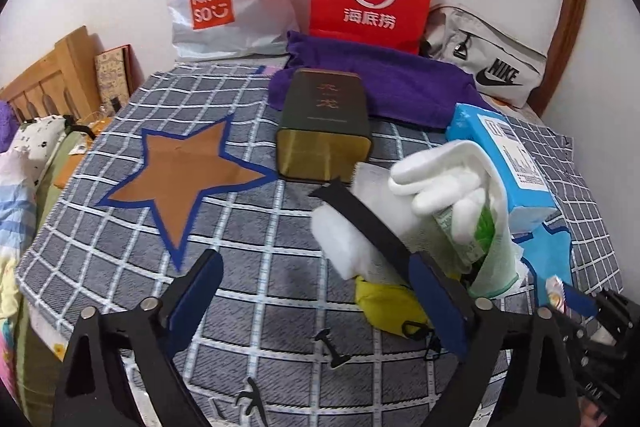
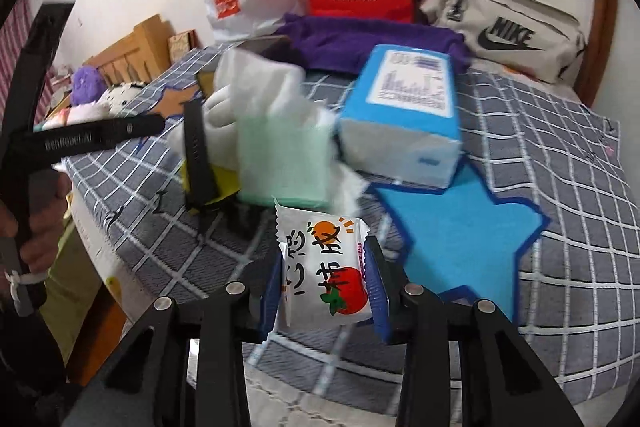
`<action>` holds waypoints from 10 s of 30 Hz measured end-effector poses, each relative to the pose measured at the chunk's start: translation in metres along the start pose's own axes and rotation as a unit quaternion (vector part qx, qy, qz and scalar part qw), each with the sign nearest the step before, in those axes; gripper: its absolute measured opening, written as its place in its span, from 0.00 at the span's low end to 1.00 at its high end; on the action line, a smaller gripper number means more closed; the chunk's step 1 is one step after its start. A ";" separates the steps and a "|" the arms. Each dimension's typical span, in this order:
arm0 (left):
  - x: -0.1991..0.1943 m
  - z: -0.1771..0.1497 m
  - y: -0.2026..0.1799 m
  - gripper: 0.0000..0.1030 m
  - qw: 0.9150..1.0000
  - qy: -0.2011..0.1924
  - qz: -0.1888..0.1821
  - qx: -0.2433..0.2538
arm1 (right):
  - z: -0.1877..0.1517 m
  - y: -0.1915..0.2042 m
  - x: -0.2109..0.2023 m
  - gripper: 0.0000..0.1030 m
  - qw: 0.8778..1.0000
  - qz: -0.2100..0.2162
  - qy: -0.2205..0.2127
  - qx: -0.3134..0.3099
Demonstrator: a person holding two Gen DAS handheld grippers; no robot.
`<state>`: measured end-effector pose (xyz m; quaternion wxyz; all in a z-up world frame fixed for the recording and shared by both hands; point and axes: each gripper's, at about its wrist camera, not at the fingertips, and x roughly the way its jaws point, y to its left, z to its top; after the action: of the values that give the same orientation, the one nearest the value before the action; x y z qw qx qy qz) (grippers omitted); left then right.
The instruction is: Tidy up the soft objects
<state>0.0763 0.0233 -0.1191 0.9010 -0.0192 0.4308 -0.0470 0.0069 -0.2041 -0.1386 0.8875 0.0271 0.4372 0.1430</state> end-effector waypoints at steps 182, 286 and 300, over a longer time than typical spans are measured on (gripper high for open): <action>0.101 0.238 0.015 0.62 1.000 0.004 -0.004 -0.022 | 0.255 -0.107 0.126 0.76 0.999 -0.027 0.018 0.033; 0.000 0.014 0.045 0.07 0.998 0.013 -0.050 -0.020 | 0.013 -0.046 0.027 0.16 0.998 0.001 0.025 0.050; 0.036 0.005 0.097 0.12 0.995 0.059 0.059 -0.052 | 0.015 -0.044 0.028 0.16 0.999 -0.008 0.033 0.039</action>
<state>0.1088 0.1157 -0.1512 0.8731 -0.0377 0.4853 0.0278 0.0450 -0.2373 -0.1585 0.8718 0.0534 0.4720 0.1196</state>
